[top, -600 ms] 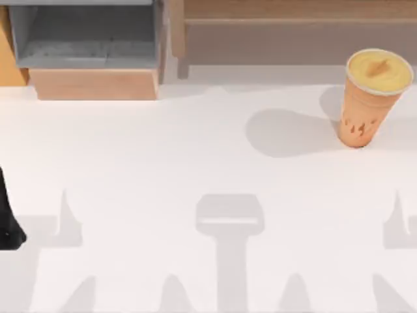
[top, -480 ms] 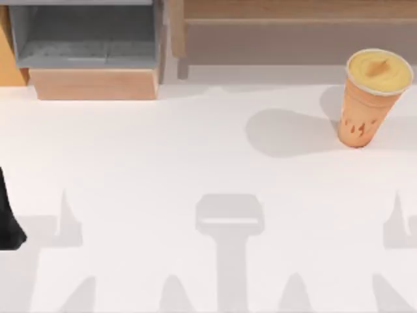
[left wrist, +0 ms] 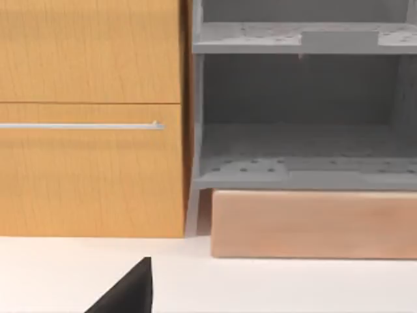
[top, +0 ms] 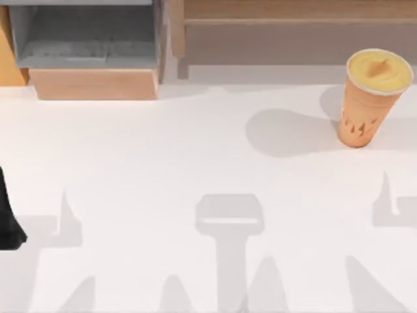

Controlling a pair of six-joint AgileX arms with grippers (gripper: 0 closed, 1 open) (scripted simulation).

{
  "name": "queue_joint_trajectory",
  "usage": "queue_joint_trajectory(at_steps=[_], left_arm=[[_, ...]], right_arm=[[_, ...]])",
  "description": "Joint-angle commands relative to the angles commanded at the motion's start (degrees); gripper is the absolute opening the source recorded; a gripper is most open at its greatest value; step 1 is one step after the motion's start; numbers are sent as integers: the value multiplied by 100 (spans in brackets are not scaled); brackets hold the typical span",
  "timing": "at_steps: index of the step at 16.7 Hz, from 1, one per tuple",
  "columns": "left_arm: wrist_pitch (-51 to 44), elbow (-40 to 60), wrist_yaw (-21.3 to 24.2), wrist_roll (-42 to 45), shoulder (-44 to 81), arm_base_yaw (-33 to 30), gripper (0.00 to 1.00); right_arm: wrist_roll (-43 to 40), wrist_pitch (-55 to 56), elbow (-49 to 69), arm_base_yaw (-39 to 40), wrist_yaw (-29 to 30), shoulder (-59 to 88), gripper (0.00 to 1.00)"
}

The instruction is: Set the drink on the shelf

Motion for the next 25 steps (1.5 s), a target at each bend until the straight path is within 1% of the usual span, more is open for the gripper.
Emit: queue_joint_trajectory(at_steps=[11,15,19,25], left_arm=[[0,0,0,0,0,0,100],[0,0,0,0,0,0,100],[0,0,0,0,0,0,100],[0,0,0,0,0,0,100]], right_arm=[[130,4775,1037,1181,1392,6379,100],[163,6117,1342,1528,1761,8169,100],[182,6825,1508,1720,1951,9069,100],[183,6881,1500,1713,1960,9143,100]])
